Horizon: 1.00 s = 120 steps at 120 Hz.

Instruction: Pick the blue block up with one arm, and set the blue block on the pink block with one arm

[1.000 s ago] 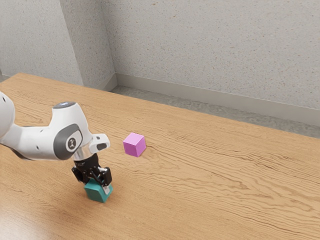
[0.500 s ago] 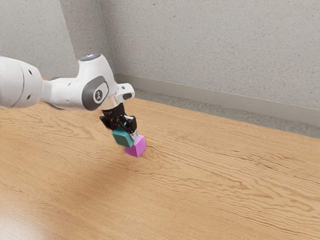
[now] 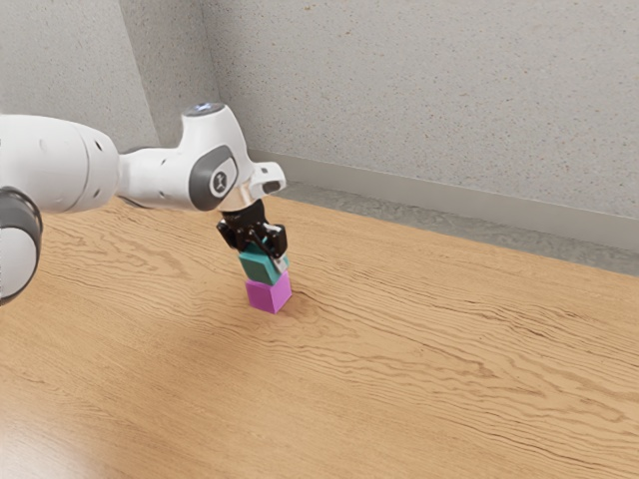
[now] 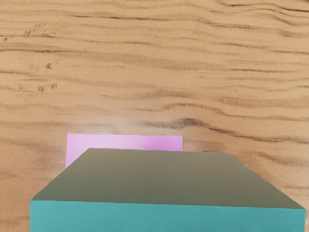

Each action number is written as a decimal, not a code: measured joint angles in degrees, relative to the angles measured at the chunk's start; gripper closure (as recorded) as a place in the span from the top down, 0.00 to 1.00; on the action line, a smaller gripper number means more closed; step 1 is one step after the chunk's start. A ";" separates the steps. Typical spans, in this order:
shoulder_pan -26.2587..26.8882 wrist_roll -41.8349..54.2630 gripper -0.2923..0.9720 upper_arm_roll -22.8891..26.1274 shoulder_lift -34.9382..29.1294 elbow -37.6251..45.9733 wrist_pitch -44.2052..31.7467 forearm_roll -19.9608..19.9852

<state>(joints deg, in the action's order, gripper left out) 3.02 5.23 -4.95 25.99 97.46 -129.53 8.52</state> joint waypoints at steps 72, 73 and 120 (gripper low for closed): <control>-1.61 3.88 0.61 0.03 2.93 -2.74 1.00 3.77; -1.61 3.95 0.62 0.03 2.94 -2.75 1.01 3.82; -2.43 4.25 0.75 0.64 -30.27 14.98 3.80 3.10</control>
<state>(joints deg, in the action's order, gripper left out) 0.59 9.48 -4.31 -4.28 112.44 -125.73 11.62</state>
